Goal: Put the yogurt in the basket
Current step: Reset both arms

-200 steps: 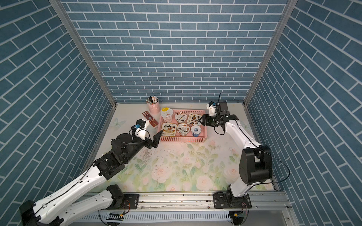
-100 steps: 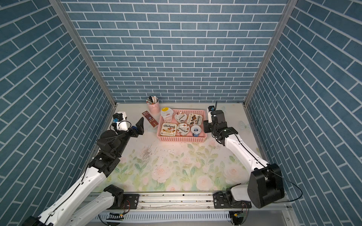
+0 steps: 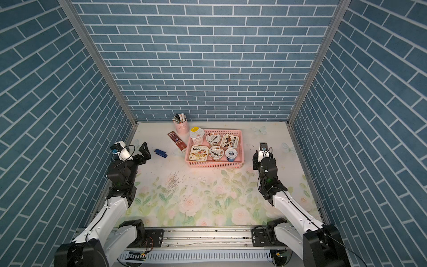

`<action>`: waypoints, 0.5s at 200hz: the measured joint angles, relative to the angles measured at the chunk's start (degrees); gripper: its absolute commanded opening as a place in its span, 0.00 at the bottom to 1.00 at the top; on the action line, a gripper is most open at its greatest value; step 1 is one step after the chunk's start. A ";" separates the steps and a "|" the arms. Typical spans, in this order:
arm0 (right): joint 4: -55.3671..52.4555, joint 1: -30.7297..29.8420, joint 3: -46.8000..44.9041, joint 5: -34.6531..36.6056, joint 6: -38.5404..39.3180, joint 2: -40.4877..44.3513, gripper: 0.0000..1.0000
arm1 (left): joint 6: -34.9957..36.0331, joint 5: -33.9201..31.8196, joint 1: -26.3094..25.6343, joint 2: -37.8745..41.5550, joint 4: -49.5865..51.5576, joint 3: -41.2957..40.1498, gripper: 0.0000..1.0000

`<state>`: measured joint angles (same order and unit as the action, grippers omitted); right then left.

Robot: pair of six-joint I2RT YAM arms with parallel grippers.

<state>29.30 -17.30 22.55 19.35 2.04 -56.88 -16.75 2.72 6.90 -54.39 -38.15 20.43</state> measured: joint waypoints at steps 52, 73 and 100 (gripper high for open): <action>11.43 11.08 -7.98 -3.54 -0.81 1.38 0.52 | 2.36 -1.09 1.60 -5.68 -9.86 -7.87 1.00; 16.15 14.47 -10.10 -6.16 -2.62 -2.62 0.51 | 2.10 -3.17 1.66 -9.55 -15.26 -11.54 1.00; 23.17 16.24 -12.44 -6.91 -4.24 -8.79 0.51 | 2.32 -4.31 1.42 -18.25 -19.41 -10.91 1.00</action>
<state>52.47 -1.06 10.11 12.45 -2.20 -65.67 -14.44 -1.58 8.32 -72.64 -57.56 9.52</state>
